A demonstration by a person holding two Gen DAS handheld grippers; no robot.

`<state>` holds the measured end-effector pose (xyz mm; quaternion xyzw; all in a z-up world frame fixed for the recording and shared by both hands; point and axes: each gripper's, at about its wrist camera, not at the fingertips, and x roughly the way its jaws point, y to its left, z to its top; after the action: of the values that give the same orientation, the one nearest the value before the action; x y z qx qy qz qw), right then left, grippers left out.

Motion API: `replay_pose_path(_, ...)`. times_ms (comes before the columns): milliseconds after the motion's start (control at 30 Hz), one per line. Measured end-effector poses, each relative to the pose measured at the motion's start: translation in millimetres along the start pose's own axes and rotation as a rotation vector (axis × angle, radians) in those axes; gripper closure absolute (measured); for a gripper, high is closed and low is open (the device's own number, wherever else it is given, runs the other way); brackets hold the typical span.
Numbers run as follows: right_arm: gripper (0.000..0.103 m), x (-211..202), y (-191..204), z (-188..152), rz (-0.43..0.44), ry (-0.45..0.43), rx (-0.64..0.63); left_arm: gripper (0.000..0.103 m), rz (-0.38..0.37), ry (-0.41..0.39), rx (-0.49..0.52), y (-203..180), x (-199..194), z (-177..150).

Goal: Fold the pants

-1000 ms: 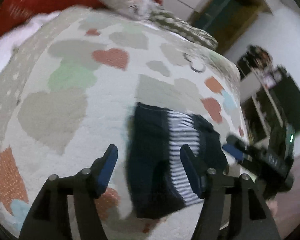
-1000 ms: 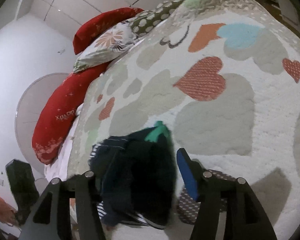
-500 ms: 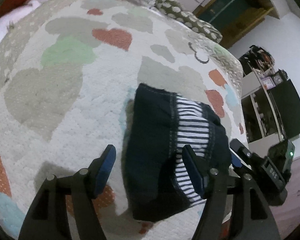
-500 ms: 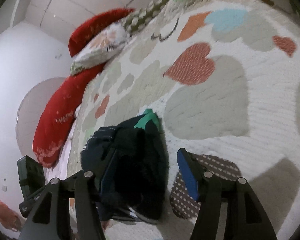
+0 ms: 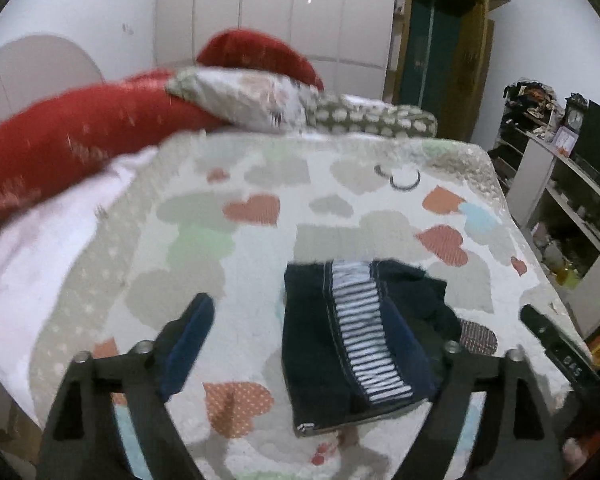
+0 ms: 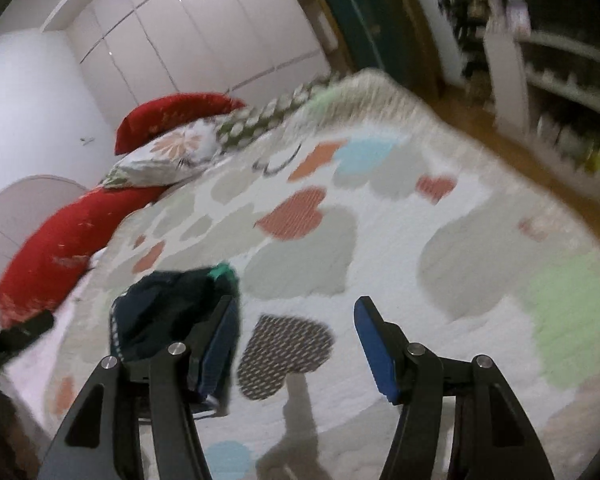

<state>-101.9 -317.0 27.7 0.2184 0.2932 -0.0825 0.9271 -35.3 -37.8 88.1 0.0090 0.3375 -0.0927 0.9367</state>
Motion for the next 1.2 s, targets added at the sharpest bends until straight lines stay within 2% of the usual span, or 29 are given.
replay_pose_path(67,0.024,-14.1,2.6,2.0,-0.041,-0.067,-0.032,0.013,0.008,-0.016,0.014,-4.9,-4.2,1.1)
replay_pose_path(133,0.008,-25.7,4.7,3.0,-0.061,-0.139,-0.053,0.013,-0.003,-0.004,0.024,-9.1,-4.9,1.0)
replay_pose_path(200,0.005,-29.6,-2.3,3.2,0.001,-0.17,-0.011,0.013,-0.006,0.023,0.039,-12.3,-3.5,-1.3)
replay_pose_path(267,0.005,-18.6,-20.1,4.0,0.098,-0.108,0.109,0.013,0.014,0.038,0.055,-14.3,-2.0,-3.9)
replay_pose_path(300,0.005,-7.6,-30.7,3.7,0.133,-0.038,0.178,0.013,0.033,0.044,0.061,-14.2,-2.0,-6.3)
replay_pose_path(367,0.01,4.4,-41.3,0.5,0.161,0.046,0.225,0.013,0.054,0.048,0.057,-10.7,-2.2,-9.6)
replay_pose_path(400,0.013,6.3,-42.2,-1.2,0.15,0.061,0.216,0.013,0.059,0.05,0.051,-9.4,-2.0,-11.1)
replay_pose_path(500,0.013,10.1,-32.4,-2.7,0.12,0.096,0.159,0.013,0.072,0.07,0.033,-1.0,0.0,-14.4)
replay_pose_path(667,0.013,23.9,-9.0,-11.9,0.177,0.187,0.126,0.013,0.039,0.118,0.02,10.5,8.5,-18.5)
replay_pose_path(767,0.013,39.9,7.2,-10.9,0.227,0.25,0.102,0.013,-0.025,0.165,-0.045,24.7,22.5,-16.0)
replay_pose_path(900,0.013,70.6,26.2,3.1,0.25,0.318,0.044,0.013,-0.166,0.289,-0.144,44.2,67.9,-9.1)
replay_pose_path(1000,0.013,99.2,37.2,14.9,0.233,0.361,0.007,0.013,-0.227,0.353,-0.172,49.8,102.9,-7.4)
replay_pose_path(1133,0.014,133.9,42.0,22.1,0.258,0.419,0.042,0.013,-0.335,0.428,-0.211,45.6,141.0,-9.2)
replay_pose_path(1167,0.018,139.1,43.2,23.4,0.262,0.42,0.051,0.013,-0.356,0.442,-0.225,43.9,146.7,-9.6)
replay_pose_path(1200,0.037,143.1,45.5,24.3,0.281,0.423,0.062,0.015,-0.386,0.445,-0.238,40.5,150.2,-9.5)
